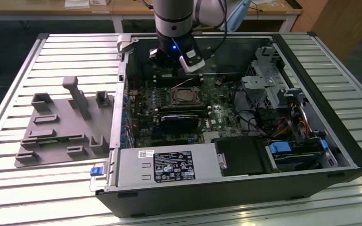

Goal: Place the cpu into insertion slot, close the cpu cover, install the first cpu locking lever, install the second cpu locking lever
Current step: 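Install the first cpu locking lever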

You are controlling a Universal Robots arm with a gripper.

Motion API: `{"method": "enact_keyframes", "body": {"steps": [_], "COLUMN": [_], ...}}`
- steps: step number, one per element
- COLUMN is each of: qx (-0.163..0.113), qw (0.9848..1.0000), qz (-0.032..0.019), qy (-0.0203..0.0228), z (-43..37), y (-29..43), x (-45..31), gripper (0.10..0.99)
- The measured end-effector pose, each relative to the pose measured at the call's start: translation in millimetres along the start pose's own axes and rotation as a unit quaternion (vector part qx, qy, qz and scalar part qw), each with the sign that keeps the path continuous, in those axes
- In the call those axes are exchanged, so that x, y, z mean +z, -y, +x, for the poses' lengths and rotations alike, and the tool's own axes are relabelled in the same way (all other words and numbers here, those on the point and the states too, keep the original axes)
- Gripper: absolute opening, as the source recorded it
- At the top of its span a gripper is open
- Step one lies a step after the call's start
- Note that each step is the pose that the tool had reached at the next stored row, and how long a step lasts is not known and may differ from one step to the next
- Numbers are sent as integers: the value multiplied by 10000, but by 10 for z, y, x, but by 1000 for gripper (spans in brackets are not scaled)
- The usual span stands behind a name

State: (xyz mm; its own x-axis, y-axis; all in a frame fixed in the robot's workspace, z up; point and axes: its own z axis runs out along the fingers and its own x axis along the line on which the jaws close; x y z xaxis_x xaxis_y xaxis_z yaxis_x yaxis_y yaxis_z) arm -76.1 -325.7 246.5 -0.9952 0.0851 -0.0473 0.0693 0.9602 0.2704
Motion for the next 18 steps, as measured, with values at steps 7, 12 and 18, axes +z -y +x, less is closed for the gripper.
{"method": "enact_keyframes", "body": {"steps": [7, 12, 18], "qx": [41, 61, 72], "qw": [9999, 9997, 9991], "qz": [-4, 34, 128], "qy": [105, 238, 386], "z": [2, 3, 4], "y": [7, 14, 21], "x": [24, 49, 74], "gripper": [102, 102, 102]}}
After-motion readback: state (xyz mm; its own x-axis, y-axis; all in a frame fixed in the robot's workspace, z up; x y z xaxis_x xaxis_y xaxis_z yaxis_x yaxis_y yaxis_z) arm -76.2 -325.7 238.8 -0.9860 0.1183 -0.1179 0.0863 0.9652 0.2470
